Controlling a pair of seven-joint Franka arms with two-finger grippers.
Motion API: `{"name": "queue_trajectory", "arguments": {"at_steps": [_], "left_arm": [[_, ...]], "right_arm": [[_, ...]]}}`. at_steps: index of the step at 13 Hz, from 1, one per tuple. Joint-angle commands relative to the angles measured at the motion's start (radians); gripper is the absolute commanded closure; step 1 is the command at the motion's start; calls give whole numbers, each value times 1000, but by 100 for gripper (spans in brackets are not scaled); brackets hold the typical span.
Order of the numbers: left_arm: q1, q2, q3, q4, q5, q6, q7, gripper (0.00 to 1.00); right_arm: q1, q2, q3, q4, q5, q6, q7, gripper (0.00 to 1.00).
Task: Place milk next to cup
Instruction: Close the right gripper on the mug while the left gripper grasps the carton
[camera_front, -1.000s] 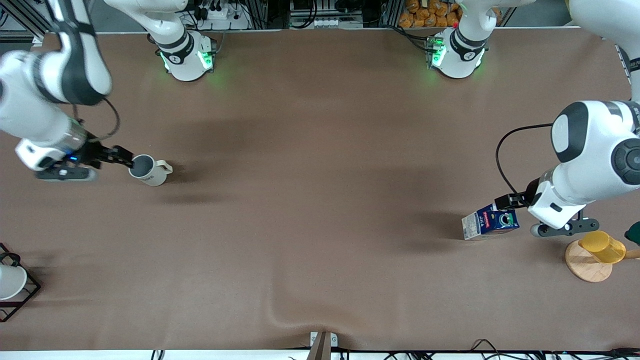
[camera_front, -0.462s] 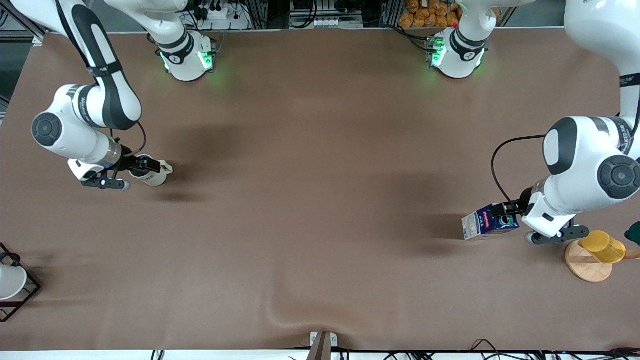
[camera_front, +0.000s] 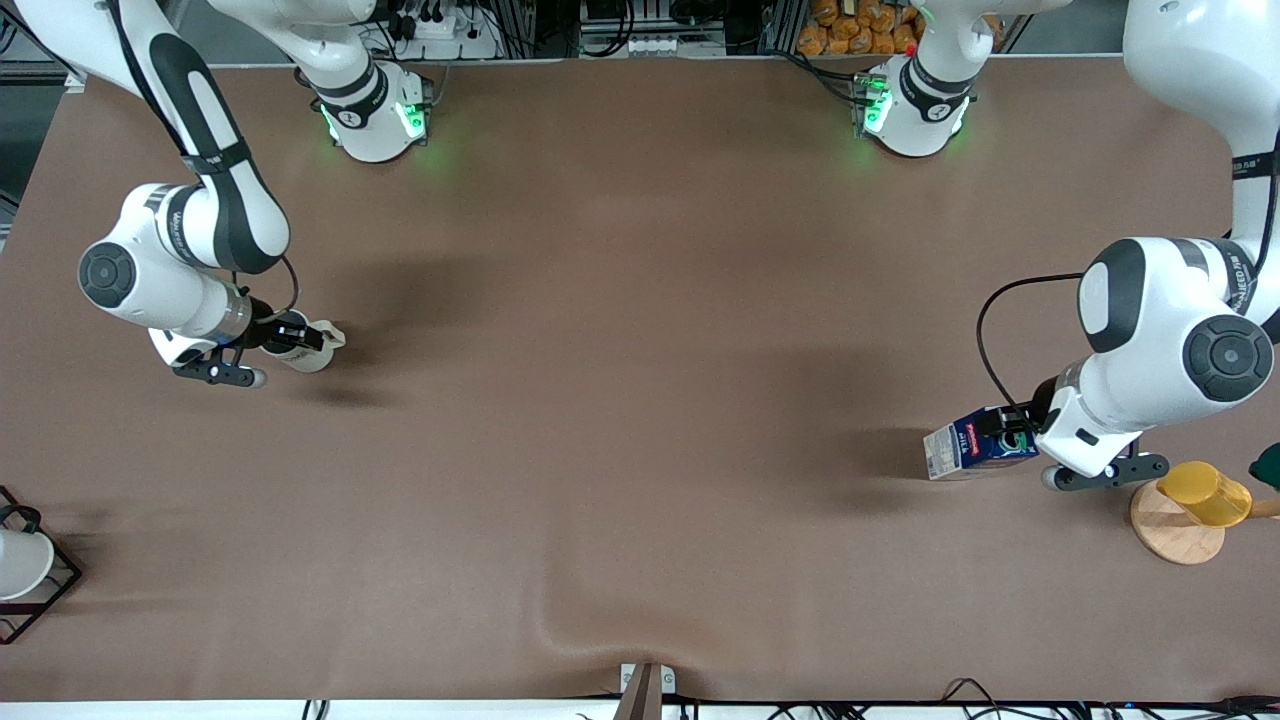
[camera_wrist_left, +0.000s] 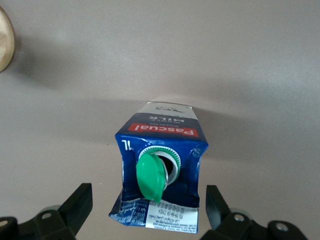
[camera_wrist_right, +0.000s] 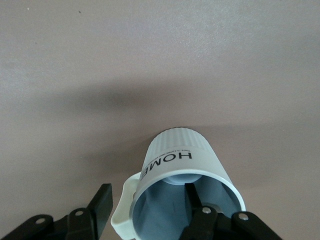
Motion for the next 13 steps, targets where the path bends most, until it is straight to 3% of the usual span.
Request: {"name": "queue_trajectory", "arguments": {"at_steps": [1, 3, 5, 6, 10, 13], "left_arm": [[-3, 29, 2, 24, 26, 11, -6, 0], [3, 45, 2, 25, 28, 20, -6, 0], [5, 58, 5, 31, 28, 20, -3, 0], [6, 61, 5, 40, 28, 19, 0, 0], [9, 57, 6, 45, 28, 17, 2, 0], [9, 58, 5, 45, 26, 17, 11, 0]], "right_arm": [[16, 31, 5, 16, 4, 8, 9, 73], [16, 31, 5, 16, 1, 6, 6, 97], [36, 0, 11, 20, 1, -15, 7, 100], [63, -35, 10, 48, 1, -96, 7, 100], [120, -55, 11, 279, 9, -408, 9, 100], [212, -43, 10, 382, -63, -364, 20, 100]]}}
